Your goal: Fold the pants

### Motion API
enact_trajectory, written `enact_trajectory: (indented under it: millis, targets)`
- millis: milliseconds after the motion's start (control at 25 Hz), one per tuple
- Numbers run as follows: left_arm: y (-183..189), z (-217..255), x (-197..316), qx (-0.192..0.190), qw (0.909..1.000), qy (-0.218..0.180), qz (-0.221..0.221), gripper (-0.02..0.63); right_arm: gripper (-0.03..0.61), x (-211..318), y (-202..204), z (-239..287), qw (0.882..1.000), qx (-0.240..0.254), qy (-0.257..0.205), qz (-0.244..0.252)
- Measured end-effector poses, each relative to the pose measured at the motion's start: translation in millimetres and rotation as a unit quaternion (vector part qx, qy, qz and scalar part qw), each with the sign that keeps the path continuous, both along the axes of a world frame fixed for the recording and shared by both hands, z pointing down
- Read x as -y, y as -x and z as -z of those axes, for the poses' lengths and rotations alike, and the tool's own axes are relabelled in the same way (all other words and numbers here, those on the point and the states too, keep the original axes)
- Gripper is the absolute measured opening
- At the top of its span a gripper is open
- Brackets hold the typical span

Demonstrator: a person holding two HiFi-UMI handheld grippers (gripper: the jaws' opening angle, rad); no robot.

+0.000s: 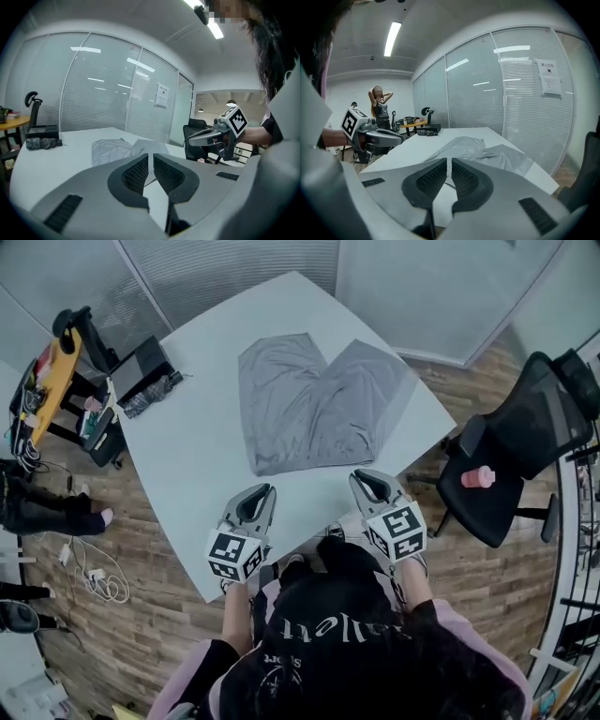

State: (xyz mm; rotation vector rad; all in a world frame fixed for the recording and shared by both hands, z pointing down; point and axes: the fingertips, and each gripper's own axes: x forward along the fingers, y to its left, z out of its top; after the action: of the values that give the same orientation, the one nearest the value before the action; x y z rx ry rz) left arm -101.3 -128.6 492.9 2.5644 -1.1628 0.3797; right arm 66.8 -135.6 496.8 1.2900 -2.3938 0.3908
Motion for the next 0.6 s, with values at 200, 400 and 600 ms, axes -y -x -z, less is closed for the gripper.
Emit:
enact_trajectory:
  millis: [200,400,600]
  targets:
    - [6,-52,34,0.077,0.9961,0.042,0.004,0.037,0.032,34,-41,-60,0.997,-0.054,0.046,0.015]
    - [9,-97,59,0.121,0.9883,0.092,-0.014,0.126,0.122,57,-68,-118,0.991,-0.080,0.105,0.032]
    - [18,-142,71,0.207,0.9694,0.126,-0.035,0.180,0.173,66,-80,-157,0.982,-0.091,0.158,0.054]
